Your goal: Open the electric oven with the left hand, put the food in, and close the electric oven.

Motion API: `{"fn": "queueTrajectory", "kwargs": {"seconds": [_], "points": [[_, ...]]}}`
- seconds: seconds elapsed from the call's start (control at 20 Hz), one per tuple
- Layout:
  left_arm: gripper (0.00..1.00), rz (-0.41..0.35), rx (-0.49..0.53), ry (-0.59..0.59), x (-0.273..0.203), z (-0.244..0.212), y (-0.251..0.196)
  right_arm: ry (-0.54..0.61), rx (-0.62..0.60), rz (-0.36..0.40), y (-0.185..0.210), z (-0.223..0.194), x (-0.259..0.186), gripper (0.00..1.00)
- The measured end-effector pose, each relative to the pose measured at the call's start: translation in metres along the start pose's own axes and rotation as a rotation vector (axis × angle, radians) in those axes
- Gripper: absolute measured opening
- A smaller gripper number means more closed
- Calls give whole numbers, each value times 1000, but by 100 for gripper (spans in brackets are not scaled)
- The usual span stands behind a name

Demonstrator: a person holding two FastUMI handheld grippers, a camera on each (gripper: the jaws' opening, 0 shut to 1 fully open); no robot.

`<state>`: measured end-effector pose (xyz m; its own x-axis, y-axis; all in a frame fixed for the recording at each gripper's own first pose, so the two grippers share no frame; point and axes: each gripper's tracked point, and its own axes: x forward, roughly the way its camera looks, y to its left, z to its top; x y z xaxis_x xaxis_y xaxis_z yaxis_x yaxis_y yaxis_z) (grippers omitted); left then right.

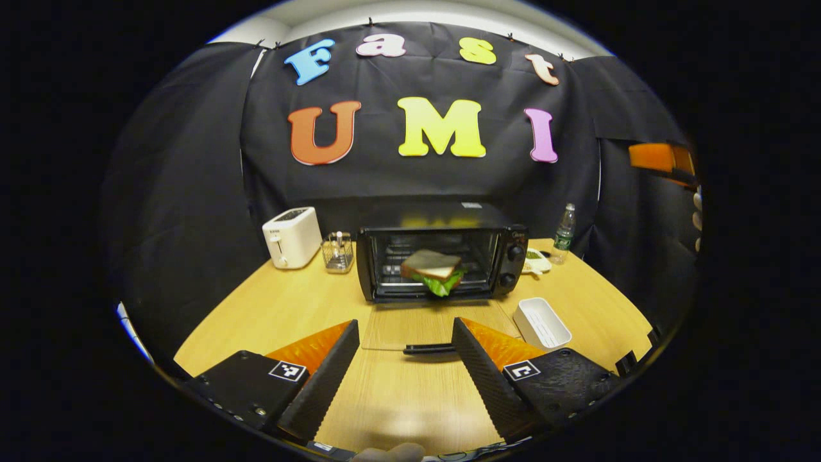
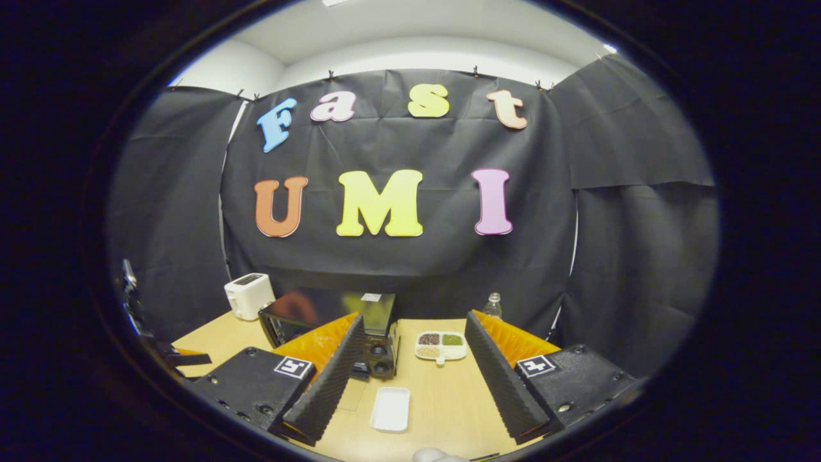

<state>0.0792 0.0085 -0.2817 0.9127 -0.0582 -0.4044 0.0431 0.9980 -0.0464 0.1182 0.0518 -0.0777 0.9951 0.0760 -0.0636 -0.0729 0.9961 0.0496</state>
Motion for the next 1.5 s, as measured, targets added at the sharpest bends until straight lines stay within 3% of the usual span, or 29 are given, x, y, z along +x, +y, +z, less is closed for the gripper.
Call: {"fn": "queueTrajectory", "kwargs": {"seconds": [0.25, 0.55, 1.05, 1.5], "points": [[96, 6, -46, 111, 32, -54, -22, 22, -18, -14, -35, 0, -22, 100], [96, -9, -2, 131, 73, -82, -49, 89, -15, -46, -64, -19, -37, 97], [96, 3, -11, 182, 117, -115, -57, 157, -14, -29, -67, -40, -27, 97], [95, -11, -7, 184, 117, -105, -60, 155, -14, -11, -63, -36, -12, 97]]}}
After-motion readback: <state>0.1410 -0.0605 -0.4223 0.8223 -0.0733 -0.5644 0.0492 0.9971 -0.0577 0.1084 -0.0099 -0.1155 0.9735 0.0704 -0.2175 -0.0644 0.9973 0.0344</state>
